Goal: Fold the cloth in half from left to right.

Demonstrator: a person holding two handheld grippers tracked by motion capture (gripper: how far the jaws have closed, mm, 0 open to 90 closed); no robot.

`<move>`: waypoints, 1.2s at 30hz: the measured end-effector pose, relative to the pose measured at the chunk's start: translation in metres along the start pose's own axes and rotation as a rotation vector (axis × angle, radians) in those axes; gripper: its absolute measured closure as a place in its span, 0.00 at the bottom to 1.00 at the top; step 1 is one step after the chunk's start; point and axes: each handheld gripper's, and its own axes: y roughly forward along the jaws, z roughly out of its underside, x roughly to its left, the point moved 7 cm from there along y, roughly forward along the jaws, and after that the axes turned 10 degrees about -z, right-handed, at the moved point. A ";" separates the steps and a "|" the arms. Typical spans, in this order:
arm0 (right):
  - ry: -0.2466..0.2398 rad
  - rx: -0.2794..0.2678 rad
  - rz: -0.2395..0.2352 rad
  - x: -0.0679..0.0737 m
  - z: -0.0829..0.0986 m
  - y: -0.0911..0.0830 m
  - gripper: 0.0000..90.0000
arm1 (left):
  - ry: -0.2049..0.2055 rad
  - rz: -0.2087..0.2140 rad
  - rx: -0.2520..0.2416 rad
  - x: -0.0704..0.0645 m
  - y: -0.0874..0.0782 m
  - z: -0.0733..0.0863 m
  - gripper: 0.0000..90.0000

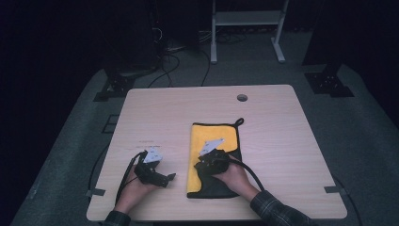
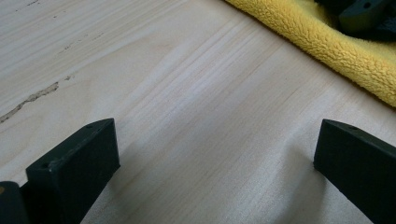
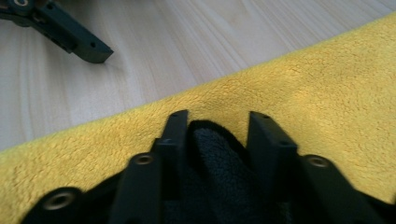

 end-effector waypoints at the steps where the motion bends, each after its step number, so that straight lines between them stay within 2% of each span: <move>1: -0.002 0.000 -0.002 0.000 0.000 0.000 0.74 | 0.000 0.000 0.000 0.000 0.000 0.000 0.00; 3: -0.011 -0.001 -0.010 0.002 0.000 -0.002 0.82 | 0.000 0.000 0.000 0.000 0.000 0.000 0.00; 5: -0.012 -0.005 -0.017 0.002 0.000 -0.004 0.85 | 0.000 0.000 0.000 0.000 0.000 0.000 0.00; 10: -0.011 -0.026 -0.030 0.003 0.000 -0.015 0.87 | 0.001 0.001 0.001 0.000 0.000 0.000 0.00; 16: -0.007 -0.076 -0.041 0.004 0.002 -0.041 0.87 | 0.001 0.001 0.000 0.000 0.000 0.000 0.00; 20: -0.014 -0.088 -0.050 0.006 0.006 -0.055 0.87 | 0.000 0.001 -0.001 0.000 0.000 0.000 0.00; 25: -0.016 -0.094 -0.057 0.011 0.021 -0.076 0.86 | 0.002 0.001 0.000 0.000 -0.001 0.000 0.00; 36: -0.007 -0.062 -0.070 0.023 0.057 -0.099 0.84 | -0.003 0.000 -0.003 0.000 0.000 0.000 0.00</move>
